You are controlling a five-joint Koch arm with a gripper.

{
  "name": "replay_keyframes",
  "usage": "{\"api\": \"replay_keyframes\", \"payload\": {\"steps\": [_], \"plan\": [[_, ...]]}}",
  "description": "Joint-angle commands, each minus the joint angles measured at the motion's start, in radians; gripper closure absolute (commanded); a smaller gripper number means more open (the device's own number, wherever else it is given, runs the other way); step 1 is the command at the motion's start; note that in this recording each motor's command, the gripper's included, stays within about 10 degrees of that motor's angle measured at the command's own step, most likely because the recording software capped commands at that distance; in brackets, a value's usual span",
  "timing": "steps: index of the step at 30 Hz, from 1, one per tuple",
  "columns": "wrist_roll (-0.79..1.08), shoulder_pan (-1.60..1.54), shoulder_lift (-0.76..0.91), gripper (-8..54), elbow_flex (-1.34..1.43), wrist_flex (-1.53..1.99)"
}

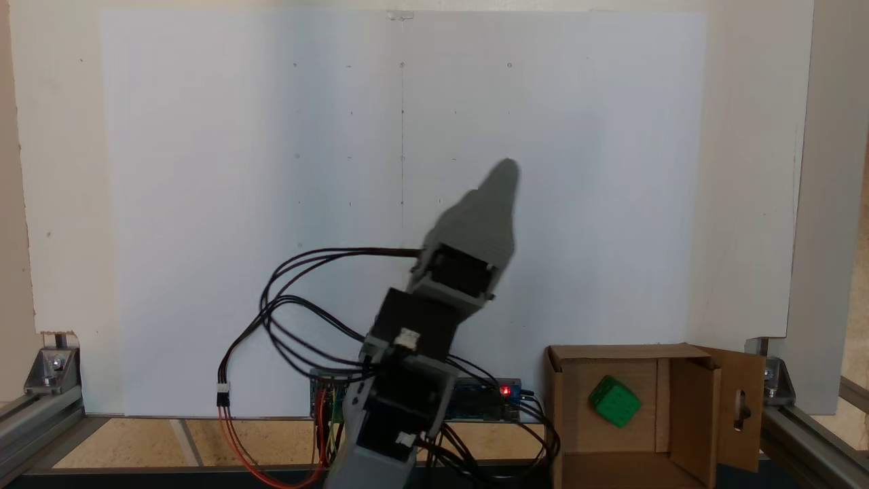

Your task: Grasp a green dice and put it in the bin.

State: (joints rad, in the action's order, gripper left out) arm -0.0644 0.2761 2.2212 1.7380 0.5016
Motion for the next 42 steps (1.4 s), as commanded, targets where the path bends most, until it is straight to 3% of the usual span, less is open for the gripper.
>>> {"api": "replay_keyframes", "payload": {"steps": [1,16,42], "plan": [[-0.051,-0.141,0.063,1.7,0.077,-0.164],[-0.037,-0.242,0.15,3.1,0.928,-0.839],[-0.038,-0.249,0.15,1.1,1.388,-1.917]]}}
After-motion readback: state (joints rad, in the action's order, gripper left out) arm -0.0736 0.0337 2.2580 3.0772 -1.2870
